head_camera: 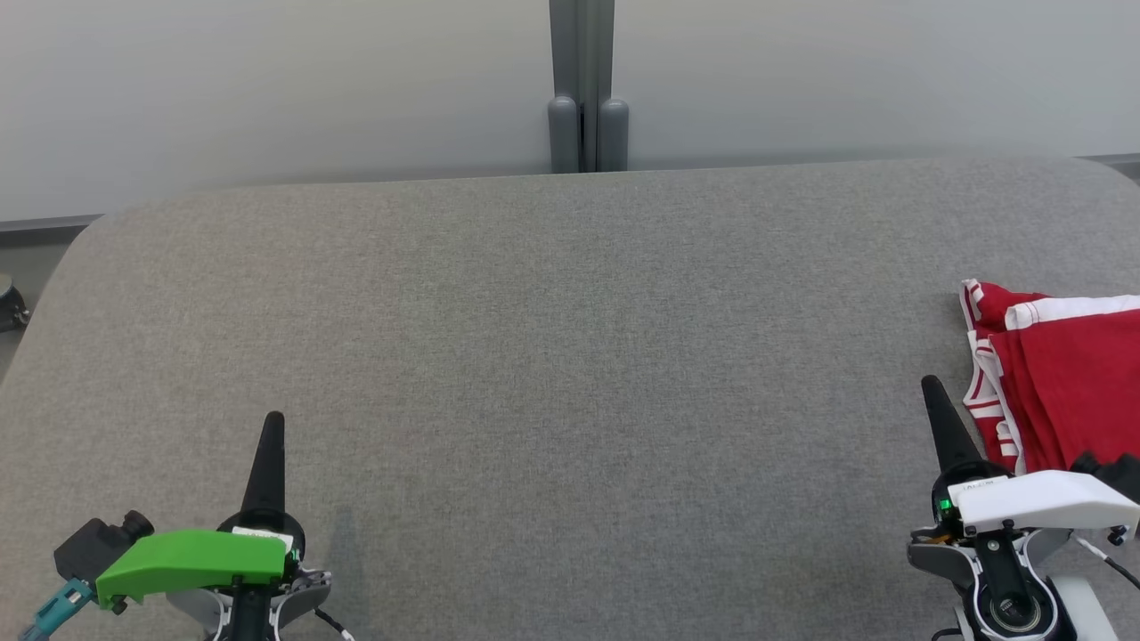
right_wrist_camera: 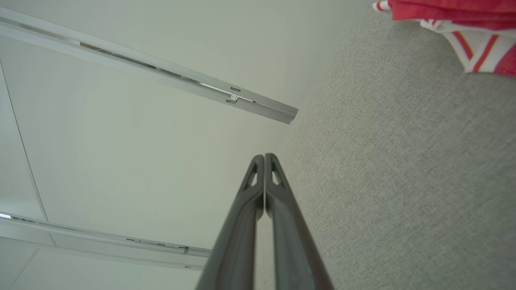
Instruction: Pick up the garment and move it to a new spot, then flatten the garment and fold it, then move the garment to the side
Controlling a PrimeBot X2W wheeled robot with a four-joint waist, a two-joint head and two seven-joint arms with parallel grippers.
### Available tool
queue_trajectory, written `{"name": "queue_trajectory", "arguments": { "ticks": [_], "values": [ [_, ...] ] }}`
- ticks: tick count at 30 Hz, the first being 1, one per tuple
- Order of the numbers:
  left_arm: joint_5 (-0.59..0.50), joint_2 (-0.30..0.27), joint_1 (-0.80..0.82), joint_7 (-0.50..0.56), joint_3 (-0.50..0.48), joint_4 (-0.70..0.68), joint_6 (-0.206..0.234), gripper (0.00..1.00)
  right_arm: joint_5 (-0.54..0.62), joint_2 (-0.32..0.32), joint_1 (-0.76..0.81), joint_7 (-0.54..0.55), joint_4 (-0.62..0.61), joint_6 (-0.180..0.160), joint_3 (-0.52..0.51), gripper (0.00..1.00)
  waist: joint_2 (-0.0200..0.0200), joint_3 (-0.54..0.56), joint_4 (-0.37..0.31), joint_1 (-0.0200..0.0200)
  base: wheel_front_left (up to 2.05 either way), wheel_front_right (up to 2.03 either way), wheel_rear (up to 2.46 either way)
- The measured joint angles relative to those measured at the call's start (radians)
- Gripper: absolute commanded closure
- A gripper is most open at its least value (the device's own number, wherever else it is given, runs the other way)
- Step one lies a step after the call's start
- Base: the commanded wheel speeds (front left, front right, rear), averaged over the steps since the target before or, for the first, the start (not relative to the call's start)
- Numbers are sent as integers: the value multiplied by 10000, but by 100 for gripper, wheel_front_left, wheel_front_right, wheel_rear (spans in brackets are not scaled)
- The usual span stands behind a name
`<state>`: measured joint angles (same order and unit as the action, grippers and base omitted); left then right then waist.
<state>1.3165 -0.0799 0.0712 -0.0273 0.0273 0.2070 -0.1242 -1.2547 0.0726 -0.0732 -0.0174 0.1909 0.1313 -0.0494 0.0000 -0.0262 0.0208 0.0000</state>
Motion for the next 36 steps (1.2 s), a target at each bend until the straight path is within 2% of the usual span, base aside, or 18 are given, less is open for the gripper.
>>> {"name": "queue_trajectory", "arguments": {
  "ticks": [36],
  "values": [
    [2452,13,215,815,-769,267,-33,100,-2851,-8,-198,813,393,-8,-265,100,0,165,-149,0,0,0,0]
  ]
}}
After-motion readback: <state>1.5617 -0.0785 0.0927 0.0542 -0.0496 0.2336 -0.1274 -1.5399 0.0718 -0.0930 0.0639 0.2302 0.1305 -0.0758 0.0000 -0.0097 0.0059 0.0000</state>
